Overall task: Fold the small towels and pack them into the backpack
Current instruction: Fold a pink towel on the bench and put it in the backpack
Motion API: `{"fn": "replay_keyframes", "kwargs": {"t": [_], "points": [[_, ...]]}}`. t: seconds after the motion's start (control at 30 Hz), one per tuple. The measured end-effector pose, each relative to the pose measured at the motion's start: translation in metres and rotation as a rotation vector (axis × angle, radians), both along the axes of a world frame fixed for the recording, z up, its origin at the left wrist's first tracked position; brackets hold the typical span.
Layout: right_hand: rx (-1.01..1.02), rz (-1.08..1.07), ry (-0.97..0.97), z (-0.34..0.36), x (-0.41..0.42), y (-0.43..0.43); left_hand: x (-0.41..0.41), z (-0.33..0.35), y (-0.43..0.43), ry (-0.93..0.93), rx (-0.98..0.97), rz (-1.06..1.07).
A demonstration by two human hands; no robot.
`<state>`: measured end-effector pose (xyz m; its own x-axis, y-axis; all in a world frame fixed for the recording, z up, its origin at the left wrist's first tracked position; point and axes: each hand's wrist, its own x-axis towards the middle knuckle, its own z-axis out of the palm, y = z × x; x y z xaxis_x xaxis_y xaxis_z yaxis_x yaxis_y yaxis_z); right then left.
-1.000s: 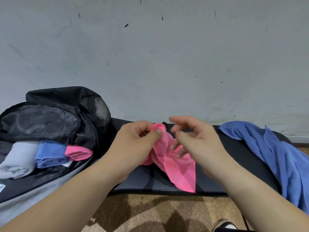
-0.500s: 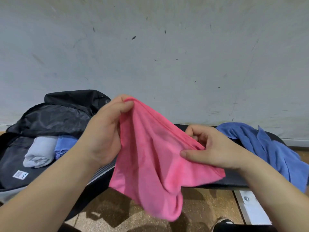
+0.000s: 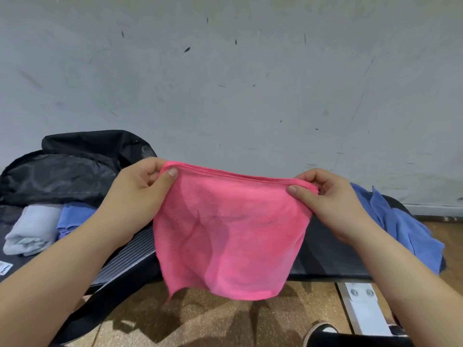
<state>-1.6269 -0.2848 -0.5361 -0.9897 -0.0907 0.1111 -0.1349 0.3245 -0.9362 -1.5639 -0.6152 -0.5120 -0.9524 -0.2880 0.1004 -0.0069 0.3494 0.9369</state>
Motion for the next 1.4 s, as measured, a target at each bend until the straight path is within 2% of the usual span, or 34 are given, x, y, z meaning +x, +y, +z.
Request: {"fn": "replay_keyframes", "kwargs": {"t": [0.1, 0.2, 0.27, 0.37, 0.43, 0.6, 0.77, 0.87, 1.0, 1.1, 1.2, 1.27, 1.4], "points": [[0.141, 0.005, 0.101, 0.005, 0.0, -0.002, -0.004, -0.004, -0.002, -0.028, 0.028, 0.045], [0.145, 0.018, 0.145, 0.012, 0.003, -0.004, -0.005, -0.008, -0.007, -0.053, 0.008, 0.068], [0.034, 0.032, 0.108, 0.017, 0.004, -0.002, -0.006, -0.01, -0.008, -0.045, -0.012, 0.087], [-0.143, 0.141, -0.046, 0.018, 0.003, 0.01, -0.007, -0.012, -0.008, -0.025, -0.023, 0.102], [-0.185, 0.196, -0.125, 0.013, 0.003, 0.017, -0.007, -0.012, -0.007, -0.019, -0.034, 0.098], [-0.424, 0.084, -0.299, 0.006, 0.01, 0.023, 0.0, -0.007, -0.001, -0.025, -0.067, 0.008], [-0.518, 0.082, -0.281, 0.021, 0.025, 0.033, 0.008, 0.002, 0.0, -0.114, 0.281, -0.155], [-0.566, 0.081, -0.291, 0.032, 0.028, 0.037, 0.007, 0.004, 0.002, -0.189, 0.374, -0.245], [-0.393, -0.067, -0.308, 0.023, 0.013, 0.041, -0.008, -0.007, 0.01, -0.222, 0.277, -0.18], [-0.14, -0.234, -0.19, 0.003, -0.007, 0.045, -0.028, -0.022, 0.015, -0.188, 0.168, -0.106], [0.023, -0.323, -0.056, -0.011, -0.026, 0.042, -0.051, -0.038, 0.018, -0.123, -0.065, -0.043], [0.063, -0.355, -0.008, -0.018, -0.038, 0.038, -0.065, -0.046, 0.023, -0.111, -0.091, 0.009], [-0.06, -0.39, -0.034, -0.031, -0.056, 0.032, -0.091, -0.061, 0.029, -0.141, -0.04, 0.04]]}}
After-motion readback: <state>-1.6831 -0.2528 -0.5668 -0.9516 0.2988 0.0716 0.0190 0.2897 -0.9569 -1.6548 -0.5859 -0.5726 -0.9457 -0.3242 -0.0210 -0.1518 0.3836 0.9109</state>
